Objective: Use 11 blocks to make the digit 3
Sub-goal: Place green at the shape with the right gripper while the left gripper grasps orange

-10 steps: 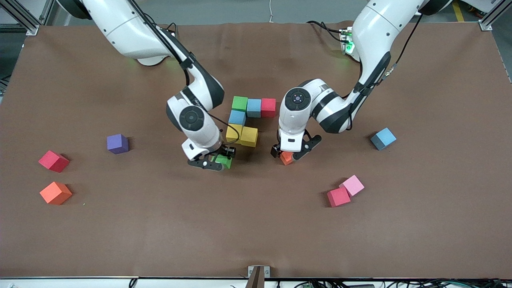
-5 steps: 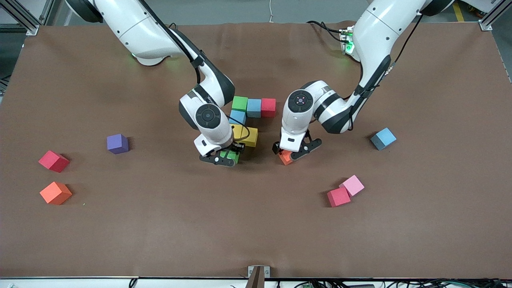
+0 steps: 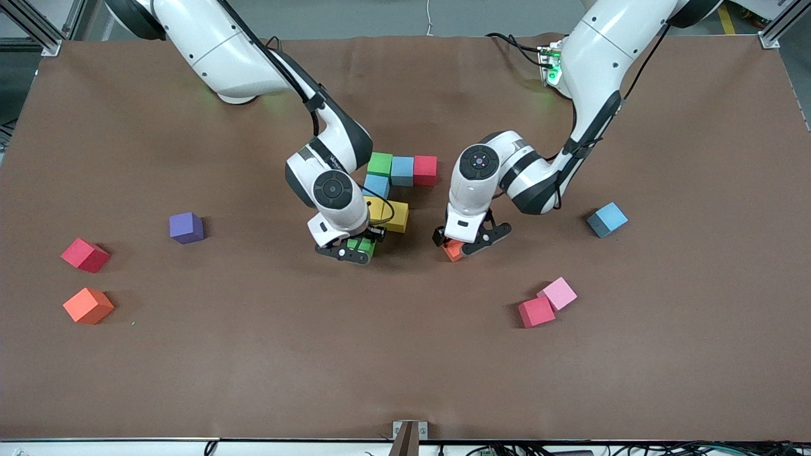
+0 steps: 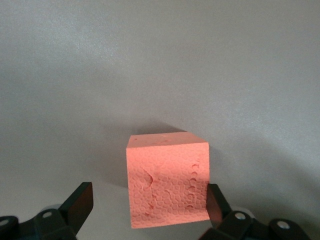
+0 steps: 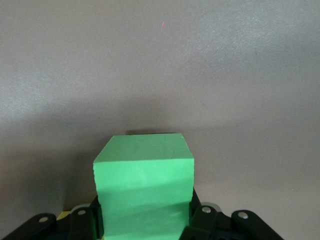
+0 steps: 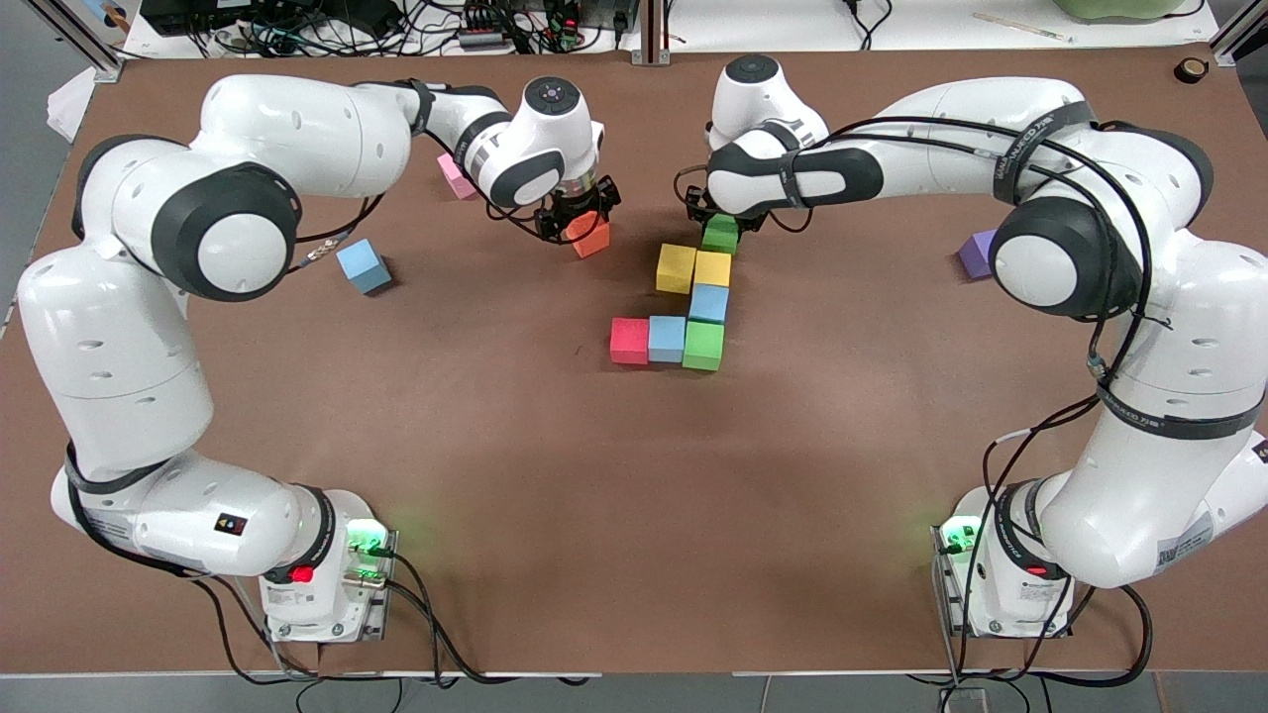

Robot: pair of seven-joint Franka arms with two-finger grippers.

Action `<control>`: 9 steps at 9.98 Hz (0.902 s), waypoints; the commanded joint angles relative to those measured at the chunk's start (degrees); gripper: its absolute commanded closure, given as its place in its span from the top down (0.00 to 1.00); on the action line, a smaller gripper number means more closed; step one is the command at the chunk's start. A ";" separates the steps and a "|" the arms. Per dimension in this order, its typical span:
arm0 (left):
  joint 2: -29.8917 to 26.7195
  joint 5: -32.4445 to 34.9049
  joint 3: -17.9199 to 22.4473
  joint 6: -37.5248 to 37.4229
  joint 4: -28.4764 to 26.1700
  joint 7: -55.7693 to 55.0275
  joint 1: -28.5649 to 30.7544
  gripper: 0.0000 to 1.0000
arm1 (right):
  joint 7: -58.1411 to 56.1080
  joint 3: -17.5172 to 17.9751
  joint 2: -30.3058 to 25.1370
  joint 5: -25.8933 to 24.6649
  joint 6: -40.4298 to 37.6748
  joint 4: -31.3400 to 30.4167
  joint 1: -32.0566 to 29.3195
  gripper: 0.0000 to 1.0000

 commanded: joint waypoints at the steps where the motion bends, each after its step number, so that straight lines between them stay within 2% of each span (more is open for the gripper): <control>1: 0.71 0.99 -0.33 1.23 0.71 -1.45 1.06 1.00 | 1.78 -0.28 0.74 -1.07 -0.37 0.89 1.21 0.01; 5: 0.53 1.25 -0.33 1.23 0.80 -8.03 0.28 1.00 | 1.52 -0.28 1.01 -1.15 -0.63 0.71 1.92 0.02; 7: 0.80 1.34 -0.33 1.23 0.80 -11.46 0.09 1.00 | 1.34 -0.28 1.18 -1.15 -0.63 0.63 2.27 0.07; 8: 0.80 1.34 -0.33 1.23 0.89 -13.30 0.09 1.00 | 1.34 -0.28 1.36 -1.15 -0.54 0.71 2.27 0.17; 9: 0.97 1.34 -0.33 1.23 1.33 -14.71 0.44 1.00 | 1.34 -0.28 1.36 -1.15 -0.54 0.63 2.36 0.23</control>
